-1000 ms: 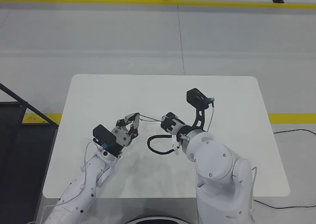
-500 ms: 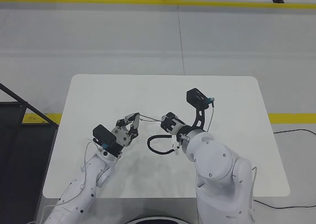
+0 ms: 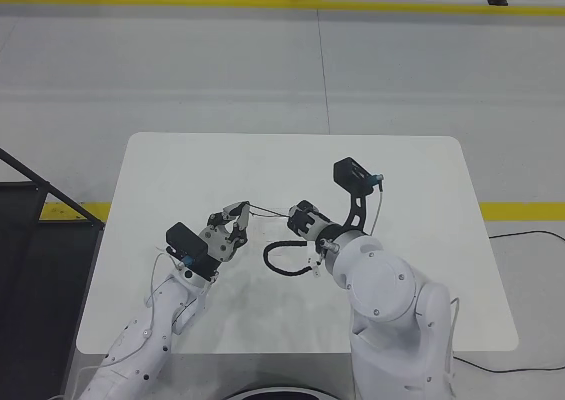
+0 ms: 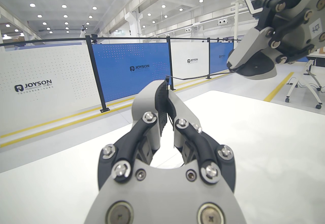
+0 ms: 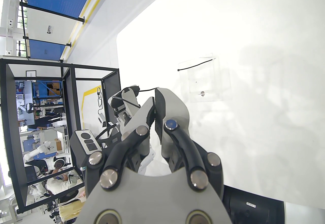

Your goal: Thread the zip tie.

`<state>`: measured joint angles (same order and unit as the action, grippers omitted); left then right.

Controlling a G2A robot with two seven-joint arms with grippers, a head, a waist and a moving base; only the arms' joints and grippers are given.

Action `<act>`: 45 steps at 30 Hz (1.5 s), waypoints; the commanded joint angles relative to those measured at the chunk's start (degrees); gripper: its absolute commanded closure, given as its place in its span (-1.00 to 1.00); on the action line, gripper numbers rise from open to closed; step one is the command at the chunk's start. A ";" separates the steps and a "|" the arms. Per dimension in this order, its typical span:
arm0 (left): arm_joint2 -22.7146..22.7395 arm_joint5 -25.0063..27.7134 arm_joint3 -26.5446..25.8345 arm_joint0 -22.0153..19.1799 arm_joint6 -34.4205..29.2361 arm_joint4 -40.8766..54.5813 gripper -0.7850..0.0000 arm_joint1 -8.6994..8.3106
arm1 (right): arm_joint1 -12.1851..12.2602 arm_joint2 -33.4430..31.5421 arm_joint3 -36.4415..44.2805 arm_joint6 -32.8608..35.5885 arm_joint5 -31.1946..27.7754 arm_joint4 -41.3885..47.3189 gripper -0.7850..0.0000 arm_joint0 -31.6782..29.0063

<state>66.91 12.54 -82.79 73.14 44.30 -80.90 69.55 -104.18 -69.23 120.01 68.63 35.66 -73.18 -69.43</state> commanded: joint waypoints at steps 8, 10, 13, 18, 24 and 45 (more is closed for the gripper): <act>0.00 0.00 0.00 0.00 0.00 0.00 1.00 0.00 | 0.46 0.24 -0.46 -3.11 -1.12 1.48 1.00 -1.11; 0.00 0.00 0.00 0.00 0.00 0.00 1.00 0.00 | 0.70 0.37 -0.33 -4.35 -0.63 2.57 1.00 -1.56; 0.00 0.00 0.00 0.00 0.00 0.00 1.00 0.00 | 1.04 0.36 -0.01 -5.50 -0.38 3.72 1.00 -2.20; 0.00 0.00 0.00 0.00 0.00 0.00 1.00 0.00 | 1.54 -0.10 1.28 -6.02 -0.91 5.26 1.00 -3.32; 0.00 0.00 0.00 0.00 0.00 0.00 1.00 0.00 | 2.08 -0.19 2.17 -6.46 -1.76 5.85 1.00 -4.40; 0.00 0.00 0.00 0.00 0.00 0.00 1.00 0.00 | 3.01 1.32 1.57 -7.21 0.31 6.13 1.00 -3.59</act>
<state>66.91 12.54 -82.79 73.14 44.30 -80.90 69.55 -101.21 -67.94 121.52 61.48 35.94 -67.12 -73.00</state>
